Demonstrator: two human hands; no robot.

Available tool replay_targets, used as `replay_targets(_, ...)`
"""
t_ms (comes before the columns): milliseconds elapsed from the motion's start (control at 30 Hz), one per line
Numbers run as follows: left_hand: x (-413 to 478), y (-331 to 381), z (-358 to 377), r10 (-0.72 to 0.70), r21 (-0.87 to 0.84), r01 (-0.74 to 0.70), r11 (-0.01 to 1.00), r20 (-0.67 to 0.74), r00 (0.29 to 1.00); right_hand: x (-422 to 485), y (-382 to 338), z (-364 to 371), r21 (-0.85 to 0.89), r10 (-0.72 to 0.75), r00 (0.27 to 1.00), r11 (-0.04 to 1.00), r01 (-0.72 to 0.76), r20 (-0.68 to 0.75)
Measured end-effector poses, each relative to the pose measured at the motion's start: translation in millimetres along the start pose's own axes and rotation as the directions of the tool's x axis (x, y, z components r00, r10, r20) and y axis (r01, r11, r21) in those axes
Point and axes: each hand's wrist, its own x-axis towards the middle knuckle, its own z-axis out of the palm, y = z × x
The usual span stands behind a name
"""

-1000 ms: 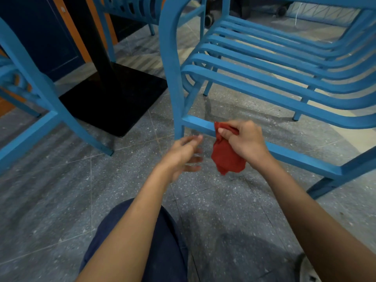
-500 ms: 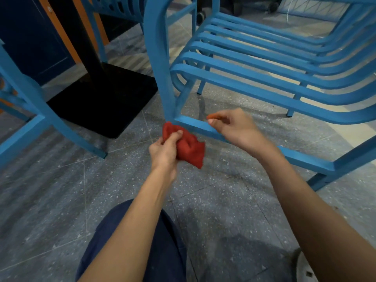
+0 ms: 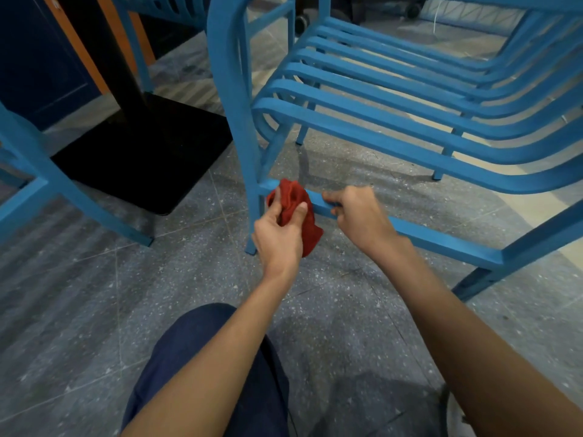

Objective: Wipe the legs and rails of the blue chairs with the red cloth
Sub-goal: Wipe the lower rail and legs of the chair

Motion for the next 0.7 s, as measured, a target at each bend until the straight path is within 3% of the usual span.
replay_targets(100,7,-3,-1,0.010,0.080,-0.002,0.997,-0.101,0.995,-2,3,-1,0.017,-0.025,1.000,1.000,0.025,-0.010)
replay_targets(200,23,4,-4,-0.067,-0.013,0.066,0.998,-0.288,0.955,-4,4,-3,0.039,-0.036,0.999,0.999,0.037,-0.004)
replay_targets(267,23,10,-1,-0.095,-0.037,0.088,0.995,-0.321,0.942,-4,4,-3,0.039,-0.033,0.999,0.999,0.033,-0.005)
replay_targets(400,0,19,23,-0.129,-0.030,0.126,0.992,-0.286,0.950,-5,2,-1,0.064,-0.018,1.000,0.998,0.020,-0.026)
replay_targets(600,-18,13,31,-0.241,-0.095,0.230,0.968,-0.123,0.963,-5,3,2,0.093,-0.033,0.999,0.995,0.037,-0.040)
replay_targets(700,4,19,15,-0.294,-0.248,0.241,0.938,-0.204,0.934,-5,3,6,0.055,0.029,0.999,0.998,-0.026,-0.043)
